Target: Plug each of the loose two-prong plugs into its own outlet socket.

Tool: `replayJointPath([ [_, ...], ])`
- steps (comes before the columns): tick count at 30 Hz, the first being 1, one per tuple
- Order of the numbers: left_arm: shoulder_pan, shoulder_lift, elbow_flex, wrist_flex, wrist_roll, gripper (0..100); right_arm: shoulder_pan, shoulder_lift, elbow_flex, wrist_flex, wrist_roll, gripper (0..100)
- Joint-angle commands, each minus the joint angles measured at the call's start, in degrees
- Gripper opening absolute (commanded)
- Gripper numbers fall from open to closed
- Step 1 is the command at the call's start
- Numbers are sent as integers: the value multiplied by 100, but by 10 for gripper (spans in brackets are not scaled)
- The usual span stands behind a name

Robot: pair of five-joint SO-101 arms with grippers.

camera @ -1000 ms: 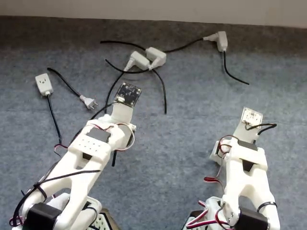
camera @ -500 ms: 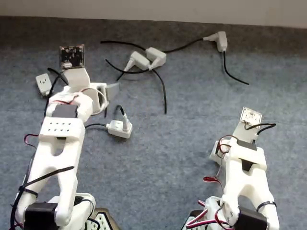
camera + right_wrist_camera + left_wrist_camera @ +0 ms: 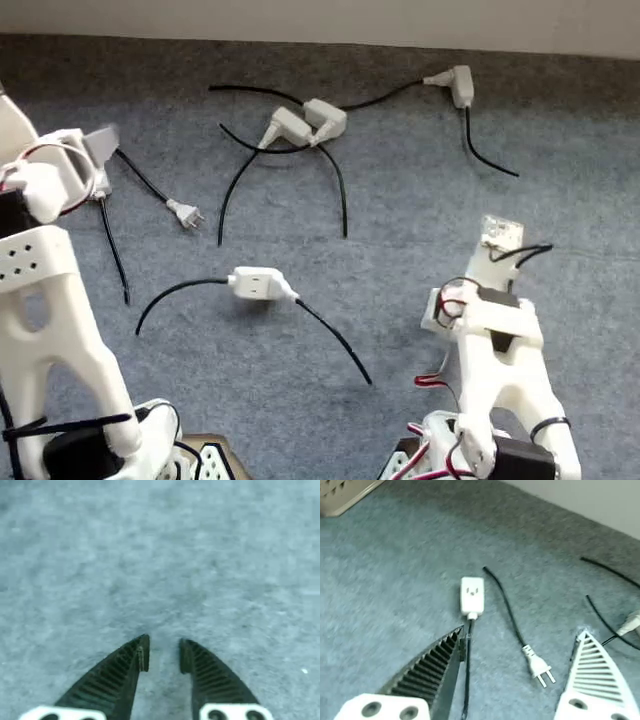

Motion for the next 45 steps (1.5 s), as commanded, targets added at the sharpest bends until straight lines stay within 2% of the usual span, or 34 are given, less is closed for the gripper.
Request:
replayJointPath([
  [1, -558, 4, 312, 422, 53, 333, -857, 66, -620, 136, 914, 258],
  [5, -971, 4, 1402, 598, 53, 333, -1745, 66, -1807, 1464, 1327, 269],
  [9, -1332, 4, 2308, 598, 53, 333, -2202, 66, -3152, 2677, 1635, 269],
  [12, -1402, 4, 2870, 598, 53, 333, -2501, 66, -4075, 3160, 1670, 269],
  [16, -1402, 4, 3380, 598, 53, 333, -3292, 75, -4690, 3415, 1987, 269],
  [24, -1411, 4, 3662, 589, 53, 333, -5077, 84, -4224, 3380, 4062, 269],
  [29, -1393, 4, 3855, 193, 62, 332, -5982, 92, -3609, 2607, 4211, 269],
  [33, -1393, -4, 3873, 132, 62, 330, -6141, 101, -3099, 1657, 4589, 270],
  [36, -1385, -4, 3881, 132, 62, 330, -6141, 426, -2993, 1376, 4721, 270],
  [45, -1385, -4, 3881, 123, 62, 330, -6053, 2220, -4374, 1165, 4712, 270],
])
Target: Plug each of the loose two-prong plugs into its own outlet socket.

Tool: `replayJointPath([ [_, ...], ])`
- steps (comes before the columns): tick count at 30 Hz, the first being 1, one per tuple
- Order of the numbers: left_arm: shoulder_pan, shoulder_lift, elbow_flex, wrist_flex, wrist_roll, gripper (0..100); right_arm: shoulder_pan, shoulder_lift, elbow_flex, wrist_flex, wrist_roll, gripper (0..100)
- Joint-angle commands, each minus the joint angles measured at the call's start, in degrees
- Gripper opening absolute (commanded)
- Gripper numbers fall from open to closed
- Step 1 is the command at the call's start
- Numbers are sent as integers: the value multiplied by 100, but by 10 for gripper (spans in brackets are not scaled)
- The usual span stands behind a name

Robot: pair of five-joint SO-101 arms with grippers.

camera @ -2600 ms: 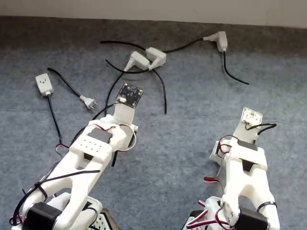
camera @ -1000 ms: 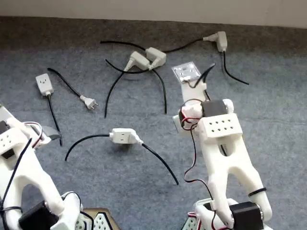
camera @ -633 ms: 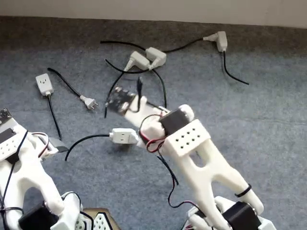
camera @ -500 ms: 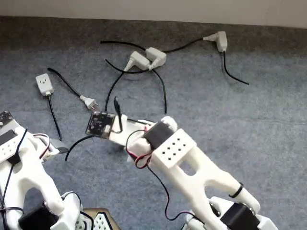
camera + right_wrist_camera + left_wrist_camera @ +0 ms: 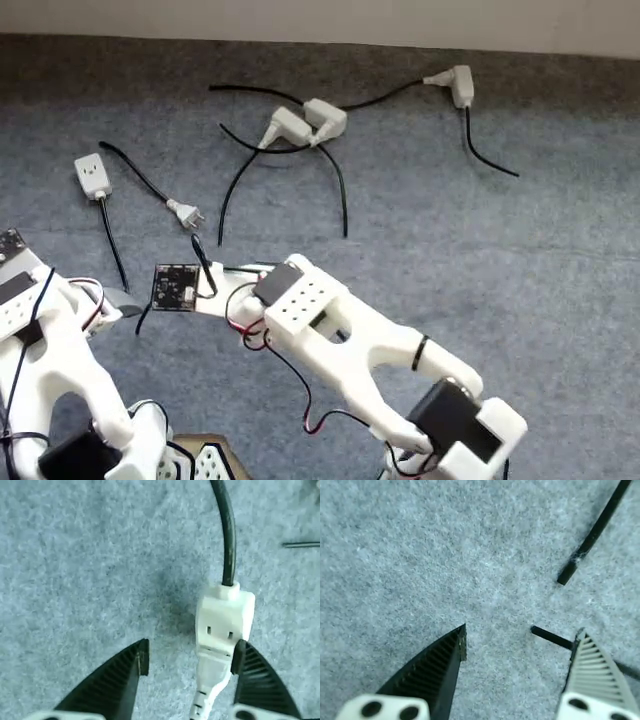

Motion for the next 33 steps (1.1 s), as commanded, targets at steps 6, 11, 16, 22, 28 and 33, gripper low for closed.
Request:
replayJointPath([
  [6, -13, -13, -31, -62, 35, 330, 75, 699, -1200, -180, 62, 270],
  [11, -13, -13, 4, -79, 35, 330, 215, 1095, -1209, -734, 44, 270],
  [16, -13, -31, 13, -79, 35, 330, 347, 1262, -1218, -804, 62, 268],
  [22, -13, -48, 22, -79, 35, 330, 681, 1657, -1218, -1323, 62, 266],
  [28, -4, -48, 22, -79, 35, 330, 673, 1719, -1235, -1332, 62, 94],
  [33, -4, -48, 22, -79, 35, 330, 699, 1719, -1956, -541, 26, 74],
])
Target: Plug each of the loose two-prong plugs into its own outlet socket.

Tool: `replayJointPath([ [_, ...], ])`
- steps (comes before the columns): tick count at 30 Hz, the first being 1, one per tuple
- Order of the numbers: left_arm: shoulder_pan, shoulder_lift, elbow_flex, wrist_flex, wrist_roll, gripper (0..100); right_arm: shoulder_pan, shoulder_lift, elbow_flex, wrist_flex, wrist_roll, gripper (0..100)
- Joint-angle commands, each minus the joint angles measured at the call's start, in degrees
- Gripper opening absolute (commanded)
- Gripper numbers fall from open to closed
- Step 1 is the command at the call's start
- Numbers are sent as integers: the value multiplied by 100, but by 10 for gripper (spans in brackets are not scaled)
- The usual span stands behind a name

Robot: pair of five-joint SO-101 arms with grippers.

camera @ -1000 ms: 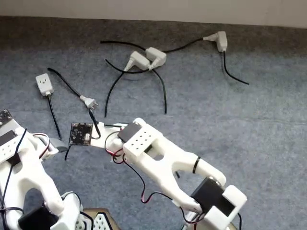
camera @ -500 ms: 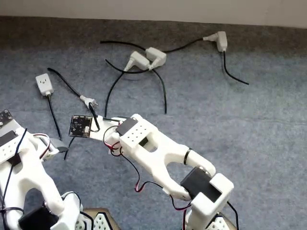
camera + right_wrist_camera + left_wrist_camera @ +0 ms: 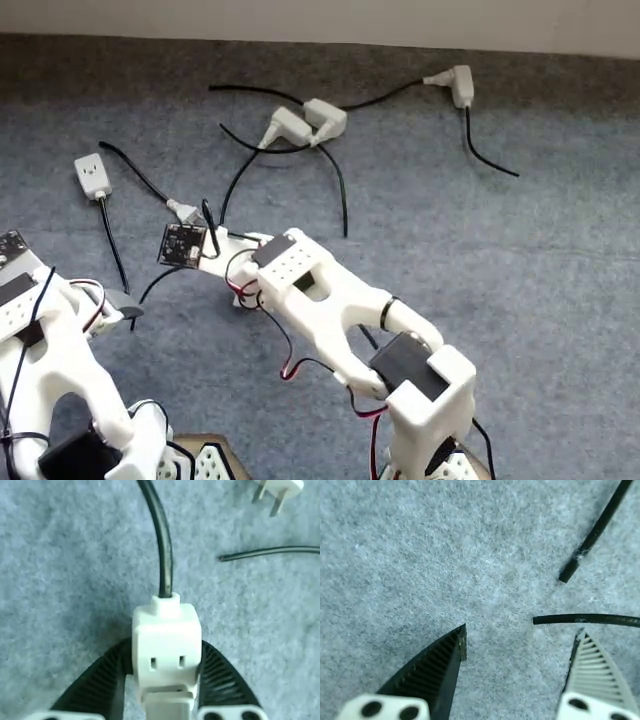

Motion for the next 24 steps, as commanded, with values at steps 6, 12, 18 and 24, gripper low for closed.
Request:
replayJointPath([
  [6, -4, -48, -22, -88, 35, 330, 418, -110, -2967, 2782, -888, 74],
  [12, -4, -13, -13, -158, 35, 330, 1323, -101, -5684, 4989, -1187, 74],
  [18, -4, -13, -13, -149, 35, 330, 2677, -101, -7899, 5877, -1143, 77],
  [24, -4, -13, -4, -141, 35, 330, 3793, -48, -7837, 5385, -387, 77],
])
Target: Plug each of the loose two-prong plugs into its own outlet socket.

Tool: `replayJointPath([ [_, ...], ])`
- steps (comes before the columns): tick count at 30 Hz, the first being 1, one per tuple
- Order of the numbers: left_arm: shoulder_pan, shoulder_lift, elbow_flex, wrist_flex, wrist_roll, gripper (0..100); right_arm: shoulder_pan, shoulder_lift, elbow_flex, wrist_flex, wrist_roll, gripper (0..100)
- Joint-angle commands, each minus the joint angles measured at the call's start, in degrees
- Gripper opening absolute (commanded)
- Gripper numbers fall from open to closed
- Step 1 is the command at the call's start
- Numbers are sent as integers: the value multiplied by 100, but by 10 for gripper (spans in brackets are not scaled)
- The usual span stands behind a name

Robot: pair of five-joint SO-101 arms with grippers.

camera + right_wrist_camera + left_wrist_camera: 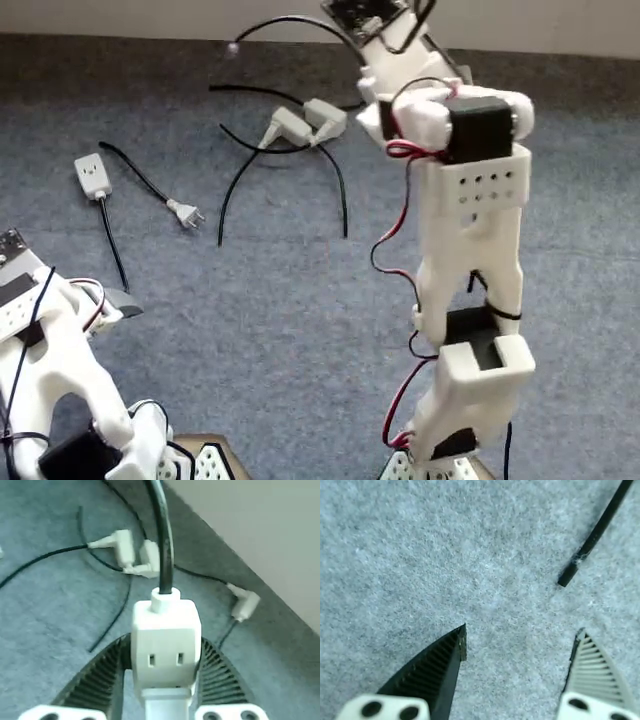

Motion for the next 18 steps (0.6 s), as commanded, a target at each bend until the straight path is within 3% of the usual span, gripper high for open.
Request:
replayJointPath([
  [1, -4, -13, -22, -35, 35, 330, 708, -40, 198, -462, 466, 77],
  [11, -4, -57, 84, -123, 26, 330, 1349, 224, 2580, -3090, 844, 76],
  [18, -4, -57, 92, -132, 26, 330, 1490, 2044, 1279, -3609, 853, 76],
])
